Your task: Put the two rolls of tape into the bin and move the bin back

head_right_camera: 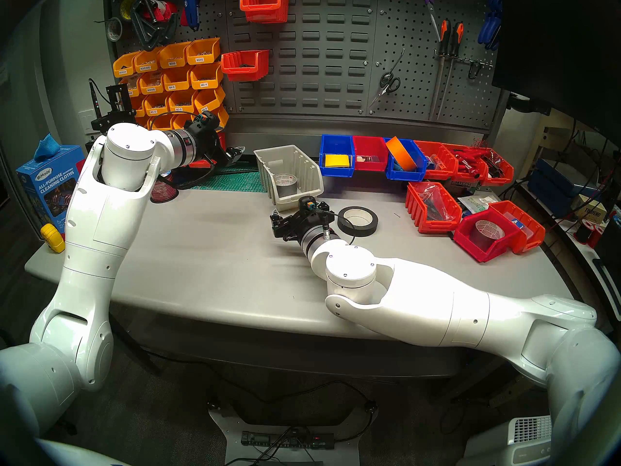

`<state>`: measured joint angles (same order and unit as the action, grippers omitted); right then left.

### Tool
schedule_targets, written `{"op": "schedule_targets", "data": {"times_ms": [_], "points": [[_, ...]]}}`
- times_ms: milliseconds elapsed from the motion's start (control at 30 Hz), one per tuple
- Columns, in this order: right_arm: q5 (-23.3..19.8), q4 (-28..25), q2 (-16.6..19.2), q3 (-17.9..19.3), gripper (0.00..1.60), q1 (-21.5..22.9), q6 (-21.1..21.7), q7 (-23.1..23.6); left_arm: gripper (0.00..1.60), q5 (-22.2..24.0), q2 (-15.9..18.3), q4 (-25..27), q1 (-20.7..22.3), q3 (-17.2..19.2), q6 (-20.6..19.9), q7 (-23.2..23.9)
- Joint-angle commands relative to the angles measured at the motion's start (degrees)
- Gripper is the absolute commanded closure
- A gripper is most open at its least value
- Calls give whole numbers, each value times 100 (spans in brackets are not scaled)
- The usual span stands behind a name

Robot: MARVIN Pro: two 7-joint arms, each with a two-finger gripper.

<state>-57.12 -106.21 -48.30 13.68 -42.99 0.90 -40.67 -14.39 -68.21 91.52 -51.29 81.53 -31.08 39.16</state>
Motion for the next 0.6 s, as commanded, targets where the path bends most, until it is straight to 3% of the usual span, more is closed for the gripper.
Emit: {"op": "schedule_targets", "data": {"times_ms": [0, 267, 567], "points": [[21, 28, 4, 42, 0, 96, 9, 81, 0, 10, 2, 66, 72, 37, 18, -10], [-40, 480, -113, 107, 0, 324, 338, 48, 0, 9, 1, 65, 72, 37, 19, -10], [-102, 184, 225, 139, 0, 424, 951, -116, 0, 9, 1, 65, 72, 37, 21, -10]]}}
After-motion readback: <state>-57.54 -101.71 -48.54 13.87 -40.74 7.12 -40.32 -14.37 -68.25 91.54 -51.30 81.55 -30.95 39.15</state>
